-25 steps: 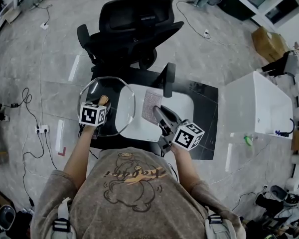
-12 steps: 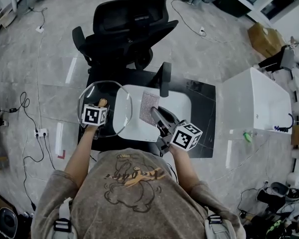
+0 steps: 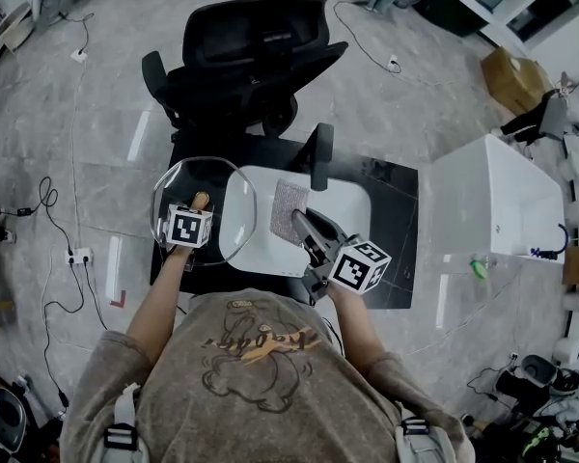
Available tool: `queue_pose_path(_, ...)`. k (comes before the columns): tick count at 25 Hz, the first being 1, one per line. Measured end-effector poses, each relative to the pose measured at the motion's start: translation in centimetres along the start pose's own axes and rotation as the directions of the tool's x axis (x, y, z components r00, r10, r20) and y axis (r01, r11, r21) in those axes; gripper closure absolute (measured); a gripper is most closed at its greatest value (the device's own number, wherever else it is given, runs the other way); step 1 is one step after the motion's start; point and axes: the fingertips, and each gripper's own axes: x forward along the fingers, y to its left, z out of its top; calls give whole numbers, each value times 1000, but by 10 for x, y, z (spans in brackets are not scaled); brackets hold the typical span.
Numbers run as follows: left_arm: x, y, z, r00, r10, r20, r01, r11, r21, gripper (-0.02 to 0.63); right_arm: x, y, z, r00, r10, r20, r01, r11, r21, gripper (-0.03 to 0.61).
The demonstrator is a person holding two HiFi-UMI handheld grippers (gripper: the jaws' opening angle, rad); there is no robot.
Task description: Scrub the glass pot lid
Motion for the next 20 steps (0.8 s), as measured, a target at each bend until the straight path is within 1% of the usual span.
queue_pose_path(2,-4,2,6,999,38,30,-40,998,46,425,1,0,-1,1000,-6,-8,6,1000,-10,497)
queue_pose_path(3,-9,1,10,998,50,46,-53,997,54,425,2,0,-2,1000,-8,-12,8,1000,-15,497)
queue_pose_path(5,-27,-1,21,995,50,89,-53,998,31,426,3,-1,-4,1000,-15,-21,15,999,-29,497)
queue_pose_path(6,-38,-3,29,991,42,126,-44,999,9,432,4,0,-4,999,-20,-25,19,999,-39,497)
queue_pose_path(7,-50,-6,39,985,30,169,-28,1000,-15,459,5,0,-5,999,-26,-29,24,998,-51,497)
queue_pose_path(8,-63,-10,49,977,11,212,-3,999,-35,536,6,1,-5,999,-31,-32,29,998,-62,497)
queue_pose_path(9,-76,-16,58,968,-16,252,30,998,-51,596,7,2,-5,999,-34,-34,32,997,-74,497)
queue_pose_path(11,-101,-28,74,946,-73,315,98,993,-65,597,9,8,-5,998,-40,-38,36,994,-103,497)
queue_pose_path(12,-113,-33,81,936,-88,340,115,991,-61,597,10,11,-5,998,-42,-40,37,992,-118,497)
queue_pose_path(17,-161,-49,104,891,-95,444,117,993,-24,597,14,26,-1,998,-59,-35,52,982,-181,497)
queue_pose_path(20,-169,-55,105,880,-96,465,116,993,-16,597,16,29,-1,997,-71,-30,64,977,-204,497)
